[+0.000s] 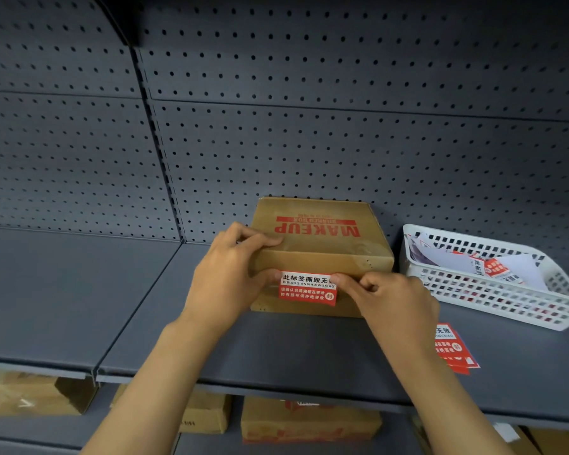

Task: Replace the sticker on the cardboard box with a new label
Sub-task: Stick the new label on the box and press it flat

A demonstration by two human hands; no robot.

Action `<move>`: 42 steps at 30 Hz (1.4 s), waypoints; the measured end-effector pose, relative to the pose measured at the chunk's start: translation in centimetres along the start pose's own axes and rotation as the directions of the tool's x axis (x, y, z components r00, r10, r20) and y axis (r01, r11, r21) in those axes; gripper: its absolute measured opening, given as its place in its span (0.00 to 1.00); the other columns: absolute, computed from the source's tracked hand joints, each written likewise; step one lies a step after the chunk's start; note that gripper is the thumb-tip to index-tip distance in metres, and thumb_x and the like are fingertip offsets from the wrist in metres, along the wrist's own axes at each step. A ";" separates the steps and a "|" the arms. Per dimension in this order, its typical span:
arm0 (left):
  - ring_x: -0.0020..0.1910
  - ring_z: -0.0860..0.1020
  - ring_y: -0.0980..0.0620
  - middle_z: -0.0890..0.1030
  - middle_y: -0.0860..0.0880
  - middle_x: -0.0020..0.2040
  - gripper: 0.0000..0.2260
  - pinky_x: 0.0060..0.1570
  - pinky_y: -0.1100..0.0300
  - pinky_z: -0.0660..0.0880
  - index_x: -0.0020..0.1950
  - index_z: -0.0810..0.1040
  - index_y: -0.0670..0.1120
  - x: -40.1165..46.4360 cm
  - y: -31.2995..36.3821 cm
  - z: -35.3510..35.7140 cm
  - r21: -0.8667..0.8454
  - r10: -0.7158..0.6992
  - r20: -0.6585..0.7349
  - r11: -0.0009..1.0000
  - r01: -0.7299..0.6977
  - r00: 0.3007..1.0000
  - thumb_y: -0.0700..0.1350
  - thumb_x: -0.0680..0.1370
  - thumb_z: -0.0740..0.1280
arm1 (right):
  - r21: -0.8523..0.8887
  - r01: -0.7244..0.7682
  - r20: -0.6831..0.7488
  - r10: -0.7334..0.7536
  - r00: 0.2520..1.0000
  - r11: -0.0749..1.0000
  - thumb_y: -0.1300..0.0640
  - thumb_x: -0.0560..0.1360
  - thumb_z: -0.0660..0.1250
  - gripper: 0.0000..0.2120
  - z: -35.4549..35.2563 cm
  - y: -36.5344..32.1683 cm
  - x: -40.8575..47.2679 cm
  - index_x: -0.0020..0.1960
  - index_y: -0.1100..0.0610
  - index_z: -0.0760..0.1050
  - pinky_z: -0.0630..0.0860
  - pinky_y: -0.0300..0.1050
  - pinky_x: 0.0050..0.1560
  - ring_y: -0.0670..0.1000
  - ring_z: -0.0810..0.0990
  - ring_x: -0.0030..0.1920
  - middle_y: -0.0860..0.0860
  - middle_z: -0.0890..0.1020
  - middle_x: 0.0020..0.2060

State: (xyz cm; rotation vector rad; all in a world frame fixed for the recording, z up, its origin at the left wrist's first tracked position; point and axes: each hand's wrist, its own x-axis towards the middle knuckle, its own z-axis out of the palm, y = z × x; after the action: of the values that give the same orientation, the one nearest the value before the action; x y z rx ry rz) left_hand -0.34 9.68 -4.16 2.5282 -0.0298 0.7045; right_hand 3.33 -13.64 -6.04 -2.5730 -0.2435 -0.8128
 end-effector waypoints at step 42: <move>0.57 0.69 0.49 0.68 0.51 0.60 0.38 0.50 0.50 0.79 0.67 0.71 0.56 -0.4 -0.1 1.1 0.120 0.063 0.017 0.991 -0.065 0.998 0.52 0.60 0.82 | -0.148 0.136 0.174 -0.109 0.979 0.980 0.26 0.68 0.61 0.30 -0.1 0.2 -0.7 0.30 0.52 0.79 0.69 0.43 0.31 0.55 0.79 0.29 0.50 0.79 0.23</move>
State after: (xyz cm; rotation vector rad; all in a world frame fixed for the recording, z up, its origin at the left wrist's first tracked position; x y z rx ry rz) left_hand -0.16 9.20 -5.21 2.6576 -0.0759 0.7346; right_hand 2.80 -13.88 -6.46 -2.8027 -0.4071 -0.6867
